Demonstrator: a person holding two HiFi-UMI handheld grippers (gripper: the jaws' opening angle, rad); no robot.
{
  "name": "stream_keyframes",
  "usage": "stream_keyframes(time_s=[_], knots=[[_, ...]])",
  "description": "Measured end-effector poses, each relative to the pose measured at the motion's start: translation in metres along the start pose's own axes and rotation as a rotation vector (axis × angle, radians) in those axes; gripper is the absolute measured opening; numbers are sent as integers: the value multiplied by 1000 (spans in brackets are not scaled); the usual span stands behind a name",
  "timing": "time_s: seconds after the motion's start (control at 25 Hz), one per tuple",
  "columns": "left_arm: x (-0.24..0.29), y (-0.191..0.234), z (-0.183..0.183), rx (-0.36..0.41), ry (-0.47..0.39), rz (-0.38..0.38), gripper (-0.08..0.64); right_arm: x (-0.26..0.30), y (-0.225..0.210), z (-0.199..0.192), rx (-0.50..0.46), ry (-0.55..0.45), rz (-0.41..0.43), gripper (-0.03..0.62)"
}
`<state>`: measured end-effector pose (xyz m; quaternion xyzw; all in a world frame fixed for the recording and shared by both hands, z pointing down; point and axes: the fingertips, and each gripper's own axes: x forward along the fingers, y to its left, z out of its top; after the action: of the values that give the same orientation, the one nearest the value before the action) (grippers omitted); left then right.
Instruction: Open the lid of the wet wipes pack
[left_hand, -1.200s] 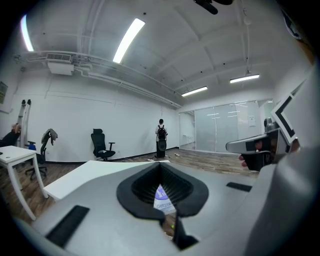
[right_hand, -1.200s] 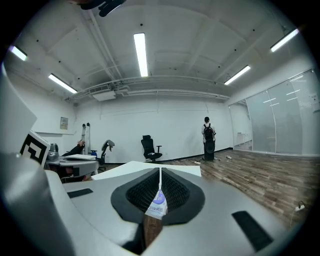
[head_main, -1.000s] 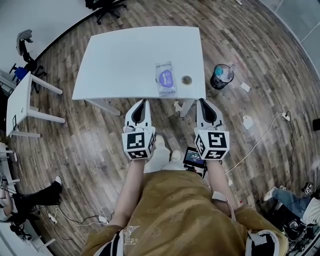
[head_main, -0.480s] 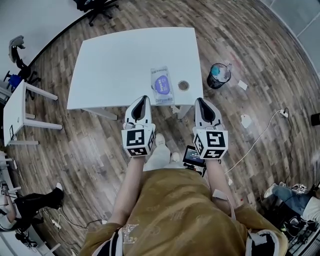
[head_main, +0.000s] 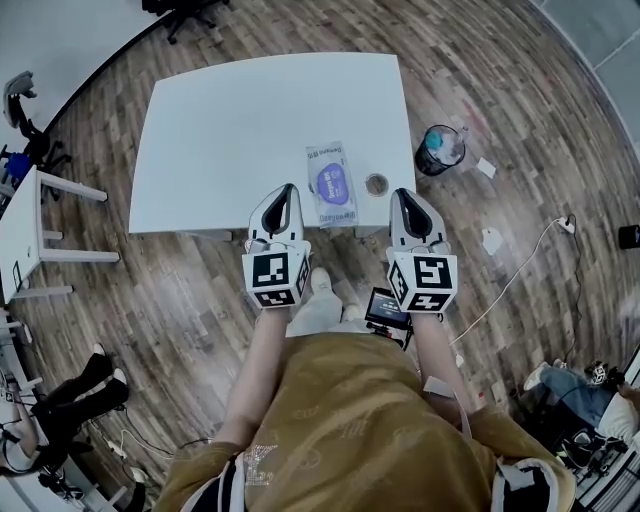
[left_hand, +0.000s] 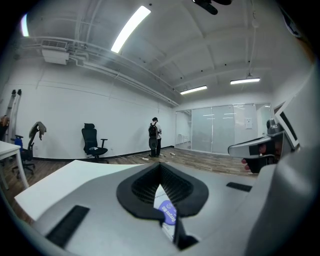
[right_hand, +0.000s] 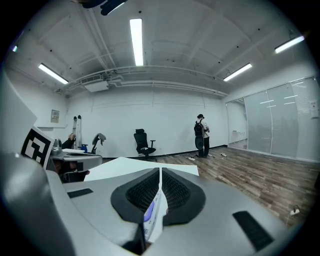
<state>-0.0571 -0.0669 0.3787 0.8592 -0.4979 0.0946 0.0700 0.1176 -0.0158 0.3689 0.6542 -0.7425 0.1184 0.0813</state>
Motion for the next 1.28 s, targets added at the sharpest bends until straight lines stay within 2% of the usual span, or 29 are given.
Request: stream_keyframes(time_s=[0.36, 0.68, 0.88, 1.28], knots=[[30, 29, -16, -28, 33, -19, 2, 44, 6, -14, 6, 63, -9, 6], [45, 38, -34, -45, 77, 12, 2, 71, 16, -40, 30, 154, 75, 8], [51, 43, -45, -48, 113, 41, 2, 85, 18, -58, 1, 217, 111, 8], [74, 35, -76, -47, 198, 50, 2, 119, 10, -105, 101, 368, 174, 21]])
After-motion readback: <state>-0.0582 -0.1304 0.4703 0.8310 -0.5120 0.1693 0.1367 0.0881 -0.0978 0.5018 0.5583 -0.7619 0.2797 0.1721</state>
